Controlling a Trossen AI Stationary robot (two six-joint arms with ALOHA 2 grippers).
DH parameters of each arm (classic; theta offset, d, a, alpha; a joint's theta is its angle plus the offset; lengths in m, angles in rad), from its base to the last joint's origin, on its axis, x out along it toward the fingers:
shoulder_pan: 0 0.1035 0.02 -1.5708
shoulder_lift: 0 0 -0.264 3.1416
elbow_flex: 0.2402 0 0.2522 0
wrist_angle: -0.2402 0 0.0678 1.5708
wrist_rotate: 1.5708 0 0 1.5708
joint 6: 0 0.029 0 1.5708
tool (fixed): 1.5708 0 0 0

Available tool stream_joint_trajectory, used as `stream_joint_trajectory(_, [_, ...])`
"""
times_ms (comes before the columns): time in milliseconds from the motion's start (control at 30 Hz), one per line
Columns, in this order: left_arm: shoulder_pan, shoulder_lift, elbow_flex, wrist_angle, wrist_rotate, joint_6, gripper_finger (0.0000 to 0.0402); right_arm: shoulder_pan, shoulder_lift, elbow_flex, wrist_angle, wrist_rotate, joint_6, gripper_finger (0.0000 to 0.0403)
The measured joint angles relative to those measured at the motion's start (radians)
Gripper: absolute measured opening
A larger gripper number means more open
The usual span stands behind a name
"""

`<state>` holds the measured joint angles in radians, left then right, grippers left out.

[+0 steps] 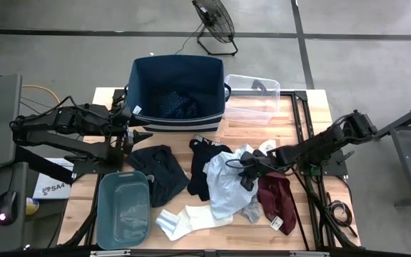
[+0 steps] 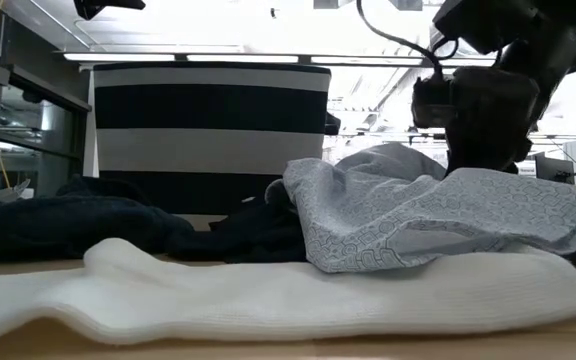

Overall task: Pick & Place Cloths
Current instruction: Put the white shirt into the blue bin

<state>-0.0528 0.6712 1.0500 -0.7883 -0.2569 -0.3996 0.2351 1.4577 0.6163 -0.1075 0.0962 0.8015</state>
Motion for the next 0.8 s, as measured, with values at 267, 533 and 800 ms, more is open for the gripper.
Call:
stream_joint_trajectory(267, [0.0, 0.0, 0.0, 0.0, 0.0, 0.001, 0.0245, -0.041, -0.08, 0.131, -0.029, -0.088, -0.026, 0.0006])
stream_joint_trajectory(533, [0.0, 0.0, 0.0, 0.0, 0.0, -0.018, 0.0245, -0.095, -0.179, 0.41, -0.242, -0.069, -0.146, 0.0005])
stream_joint_trajectory(800, [0.0, 0.0, 0.0, 0.0, 0.001, -0.025, 0.0245, -0.155, -0.25, 0.642, -0.265, -0.07, -0.195, 0.0004])
